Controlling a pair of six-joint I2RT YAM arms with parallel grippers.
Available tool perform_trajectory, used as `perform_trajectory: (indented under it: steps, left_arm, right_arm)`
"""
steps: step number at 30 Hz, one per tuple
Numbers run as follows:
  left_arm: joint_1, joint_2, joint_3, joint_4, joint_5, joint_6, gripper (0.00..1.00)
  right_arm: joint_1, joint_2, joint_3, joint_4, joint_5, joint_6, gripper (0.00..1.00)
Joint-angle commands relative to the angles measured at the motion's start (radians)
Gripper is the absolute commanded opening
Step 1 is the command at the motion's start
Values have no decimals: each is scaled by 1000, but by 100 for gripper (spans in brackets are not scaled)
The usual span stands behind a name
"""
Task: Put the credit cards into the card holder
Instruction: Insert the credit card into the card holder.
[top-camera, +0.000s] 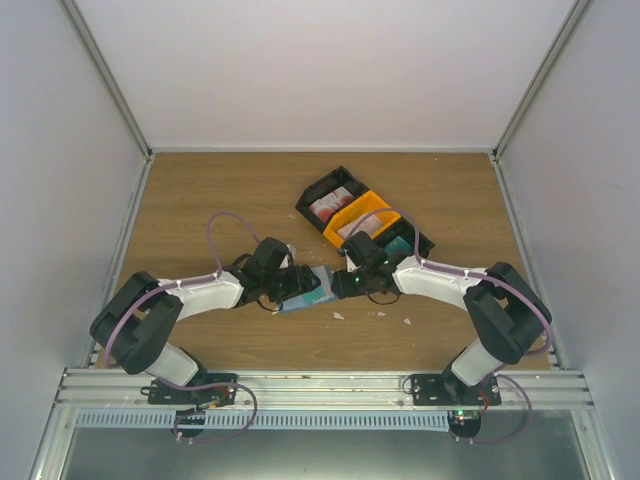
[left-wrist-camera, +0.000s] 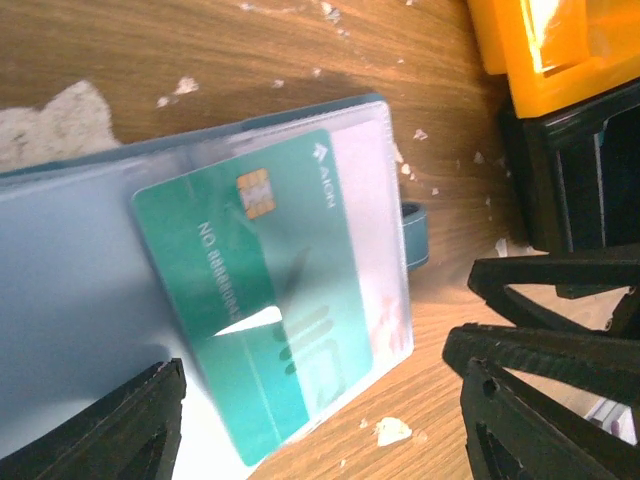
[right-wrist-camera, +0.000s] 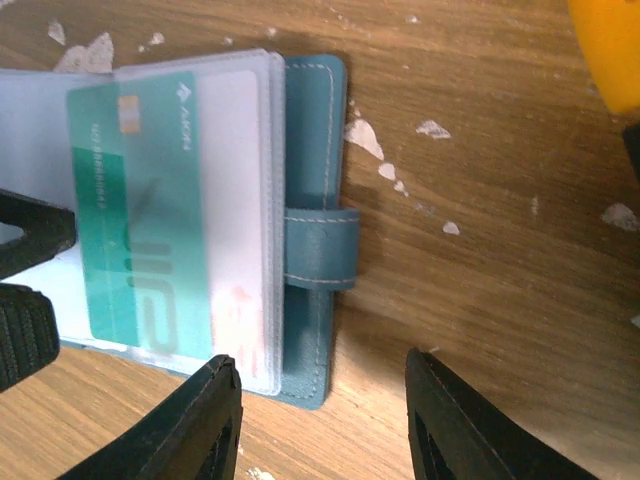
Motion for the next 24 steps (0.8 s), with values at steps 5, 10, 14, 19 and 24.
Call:
perform_trajectory:
  steps: [5, 10, 14, 19, 24]
  left_arm:
    - [-7, -31, -17, -107, -107, -1, 67]
    - [-6, 0, -14, -97, -115, 9, 46]
    - [-7, 46, 0, -85, -96, 23, 39]
    - [-7, 89, 14, -73, -78, 38, 30]
    - [-7, 103, 24, -49, -86, 52, 27]
  right_arm:
    - [-12, 33, 37, 48, -49, -10, 45]
    - [-13, 61, 40, 56, -65, -22, 39]
    - [-12, 78, 41, 51, -67, -29, 30]
    - [-12, 100, 37, 53, -88, -34, 22]
    - [-12, 108, 34, 61, -95, -40, 18]
